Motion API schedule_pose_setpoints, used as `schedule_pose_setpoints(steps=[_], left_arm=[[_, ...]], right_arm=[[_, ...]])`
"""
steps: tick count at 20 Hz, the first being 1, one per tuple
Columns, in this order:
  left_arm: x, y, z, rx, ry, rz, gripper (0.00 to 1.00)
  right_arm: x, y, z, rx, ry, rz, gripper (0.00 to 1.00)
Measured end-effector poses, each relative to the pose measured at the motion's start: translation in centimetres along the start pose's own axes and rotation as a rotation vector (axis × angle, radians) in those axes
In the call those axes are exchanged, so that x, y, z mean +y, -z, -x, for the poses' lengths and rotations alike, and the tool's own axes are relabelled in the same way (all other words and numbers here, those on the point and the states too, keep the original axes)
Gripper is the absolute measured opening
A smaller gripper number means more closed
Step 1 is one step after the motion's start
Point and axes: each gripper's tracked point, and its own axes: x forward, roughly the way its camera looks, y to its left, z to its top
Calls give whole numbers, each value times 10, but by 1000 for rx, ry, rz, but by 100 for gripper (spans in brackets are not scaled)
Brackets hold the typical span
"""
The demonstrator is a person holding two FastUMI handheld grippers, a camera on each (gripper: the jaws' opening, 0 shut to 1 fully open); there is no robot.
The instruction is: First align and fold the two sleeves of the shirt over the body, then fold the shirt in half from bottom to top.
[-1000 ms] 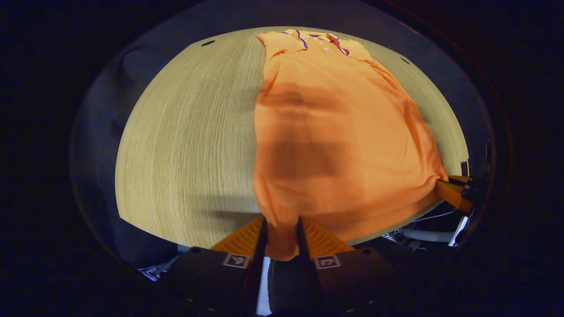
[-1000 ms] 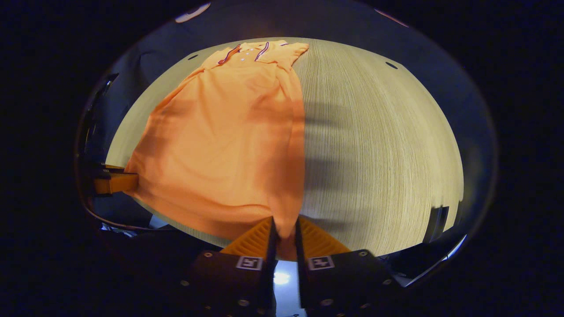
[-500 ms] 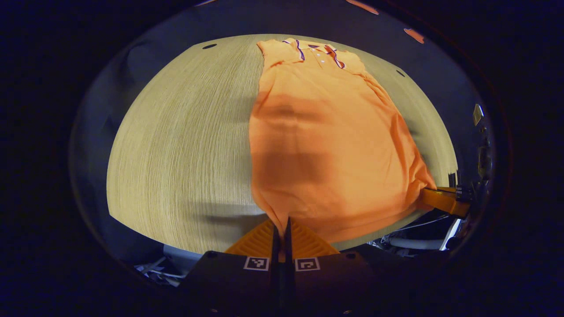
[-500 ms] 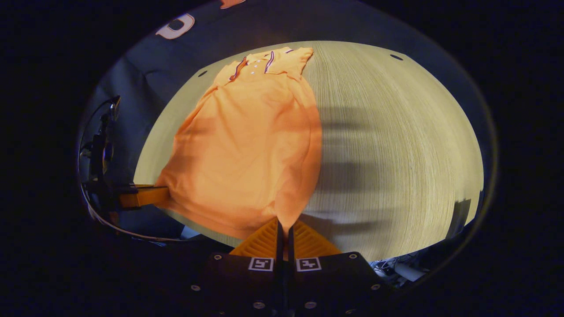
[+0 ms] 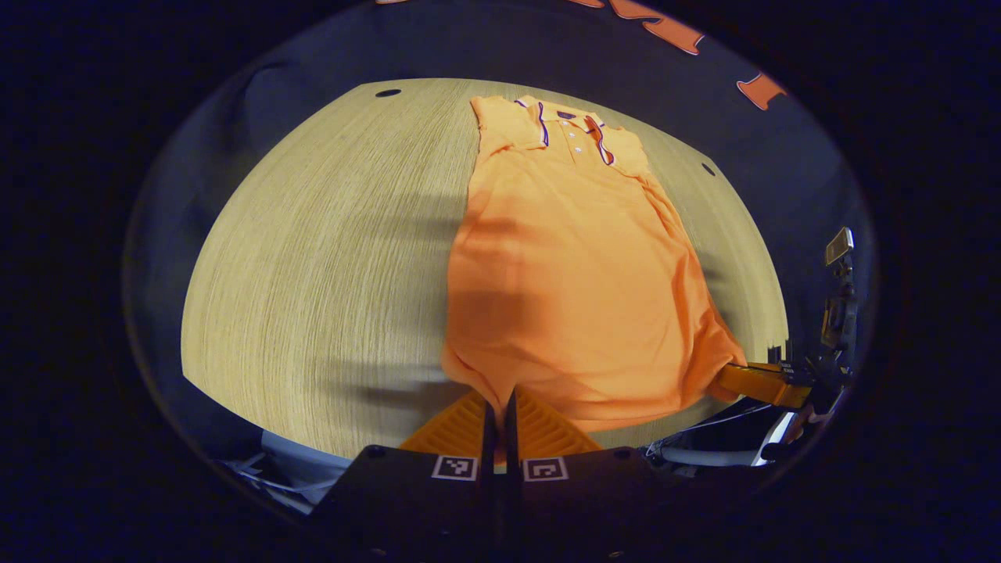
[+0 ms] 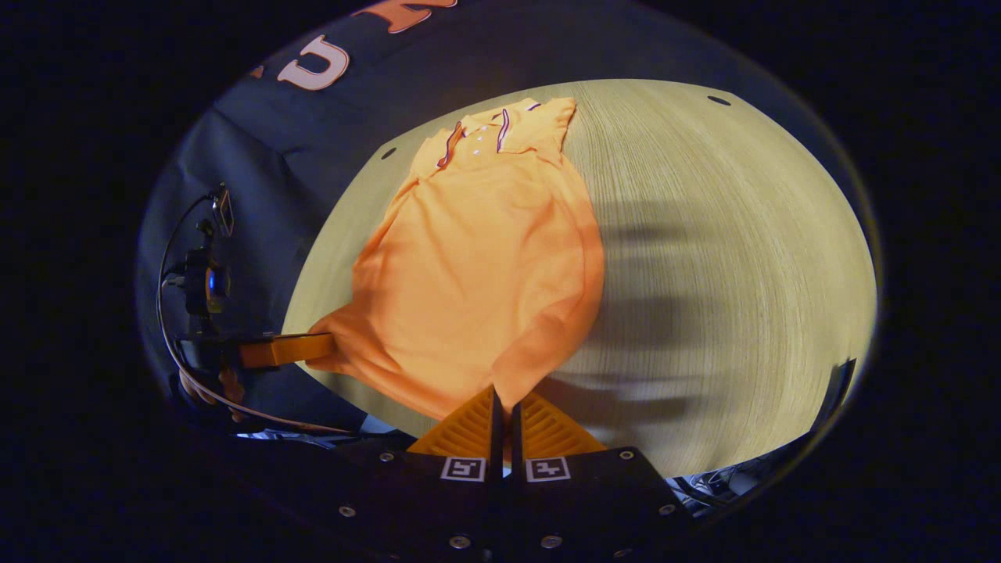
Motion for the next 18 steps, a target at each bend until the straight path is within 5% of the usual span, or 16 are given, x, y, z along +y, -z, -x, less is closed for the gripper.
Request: schedule_pose_setpoints(steps=[12, 18], left_arm=[[-11, -72, 21, -132, -18, -50, 7], [-21, -135, 25, -196, 41, -57, 7]], right_arm=[[22, -70, 23, -145, -138, -50, 5], [25, -127, 30, -226, -120, -60, 5]])
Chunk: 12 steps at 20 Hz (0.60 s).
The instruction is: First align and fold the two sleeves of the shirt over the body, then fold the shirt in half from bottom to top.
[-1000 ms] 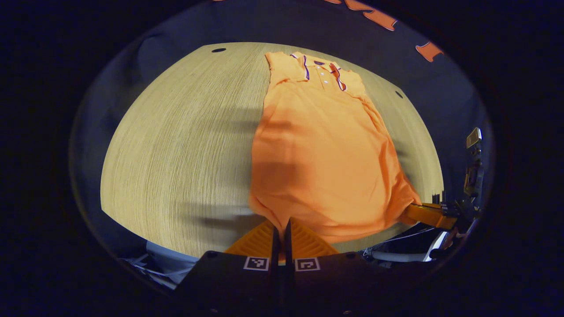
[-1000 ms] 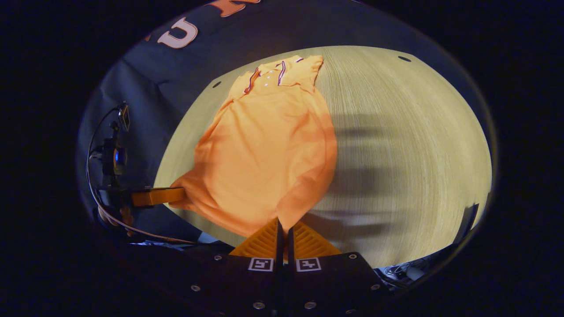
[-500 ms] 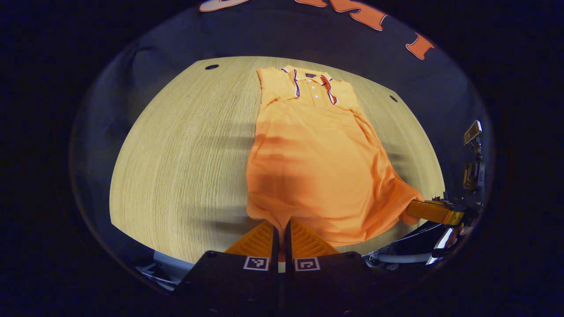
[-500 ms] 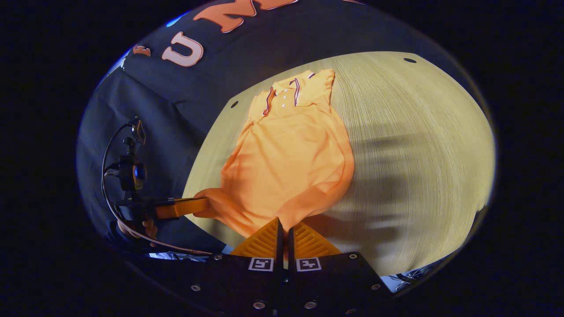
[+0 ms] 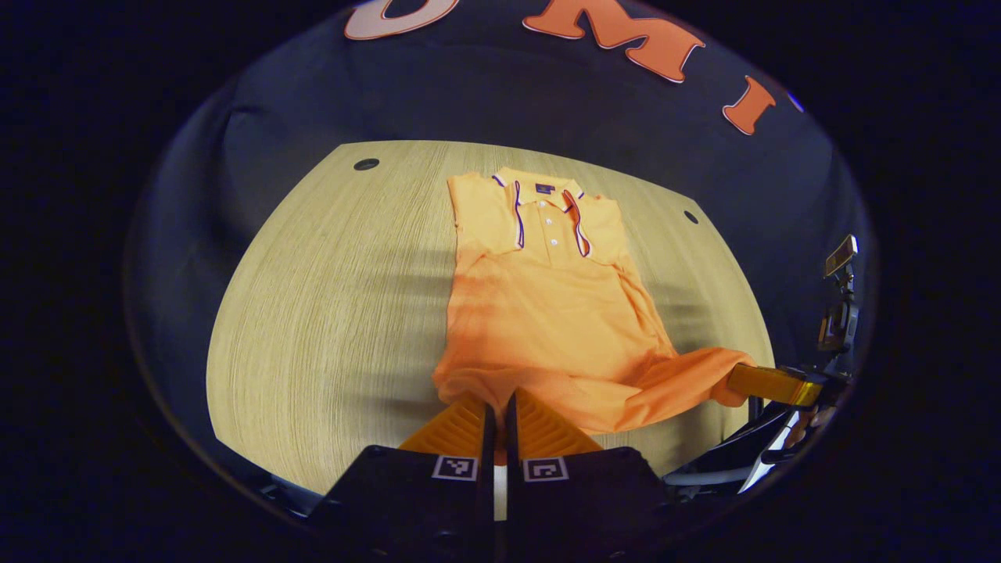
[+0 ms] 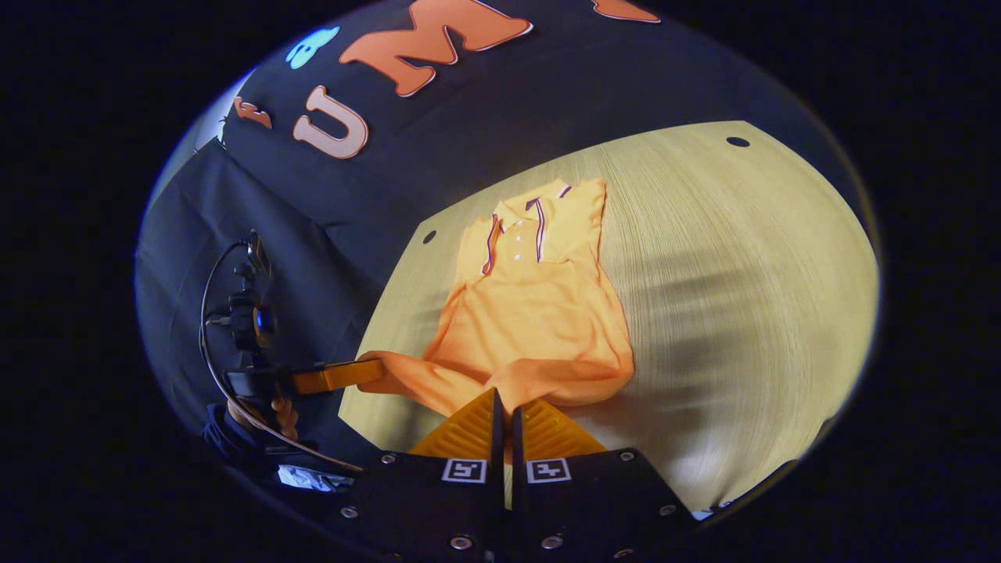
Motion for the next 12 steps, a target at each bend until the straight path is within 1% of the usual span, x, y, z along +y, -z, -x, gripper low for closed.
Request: schedule_pose_setpoints(steps=[3, 6, 12], left_arm=[[-1, -37, -2, -42, 21, -26, 7], [-5, -71, -10, -73, 44, -48, 7], [0, -123, -29, -97, 60, -76, 7]], right_arm=[[7, -27, -5, -38, -3, -11, 5], [10, -55, -10, -77, 10, -20, 5], [8, -102, -27, -110, 50, -9, 5]])
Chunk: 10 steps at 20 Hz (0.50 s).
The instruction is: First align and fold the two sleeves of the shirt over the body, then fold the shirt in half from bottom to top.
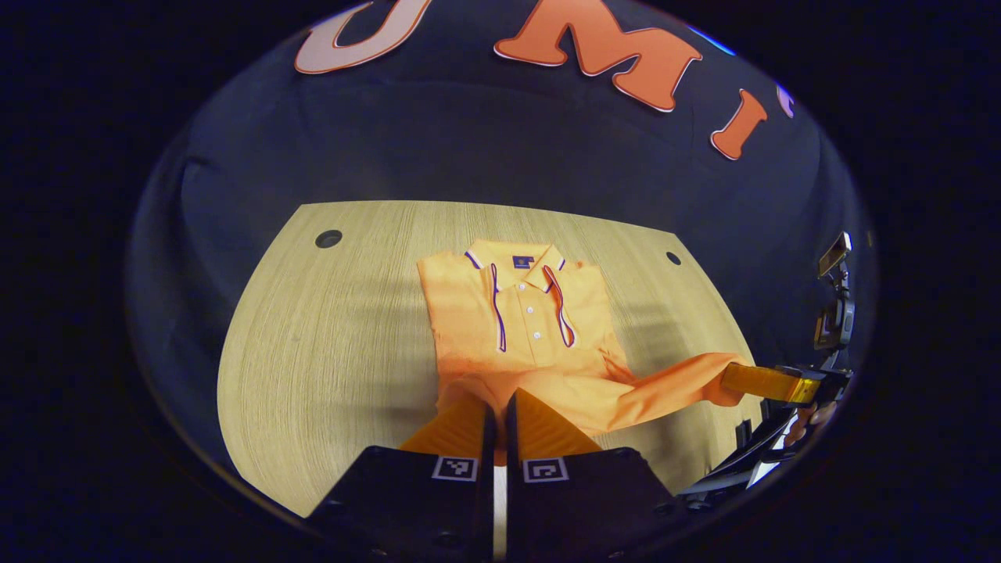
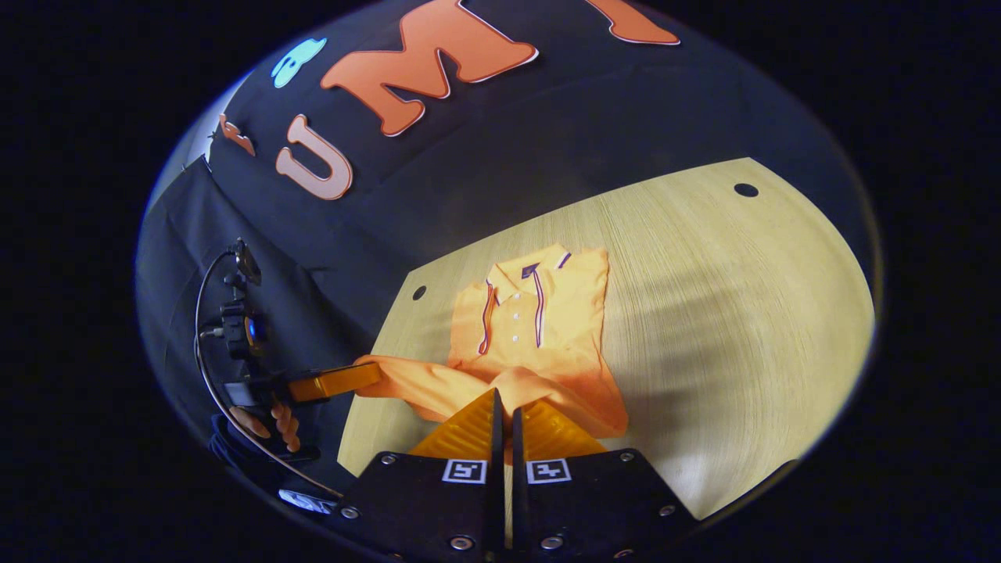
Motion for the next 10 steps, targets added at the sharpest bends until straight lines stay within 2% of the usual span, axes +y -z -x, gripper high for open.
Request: schedule_pose_setpoints(steps=[2, 3, 10], left_arm=[[9, -13, -13, -6, -7, 1, 7], [15, -18, -22, -2, -9, -9, 2], [37, -63, -76, 28, 17, -5, 2]], right_arm=[[-4, -13, -17, 6, 27, -9, 5], [-7, -17, -24, 11, 42, -17, 5], [-16, -64, -79, 3, 94, -19, 5]])
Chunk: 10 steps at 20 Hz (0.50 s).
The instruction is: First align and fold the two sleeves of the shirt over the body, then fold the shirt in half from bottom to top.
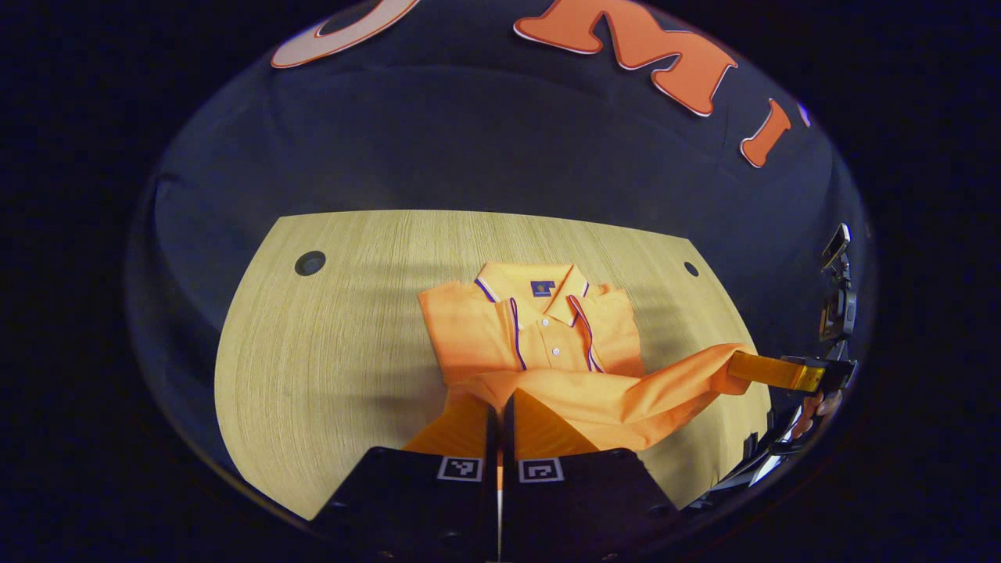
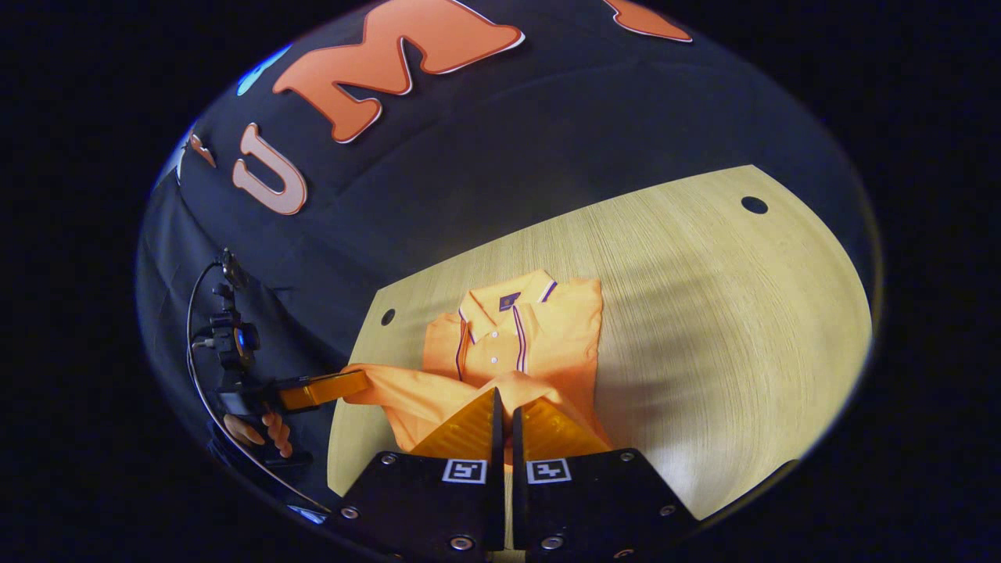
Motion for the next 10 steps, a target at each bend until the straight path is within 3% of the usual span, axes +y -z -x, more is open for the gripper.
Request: schedule_pose_setpoints(steps=[10], left_arm=[[26, -56, -78, -32, -15, -22, 2]], right_arm=[[-14, -56, -81, 0, 70, -20, 5]])
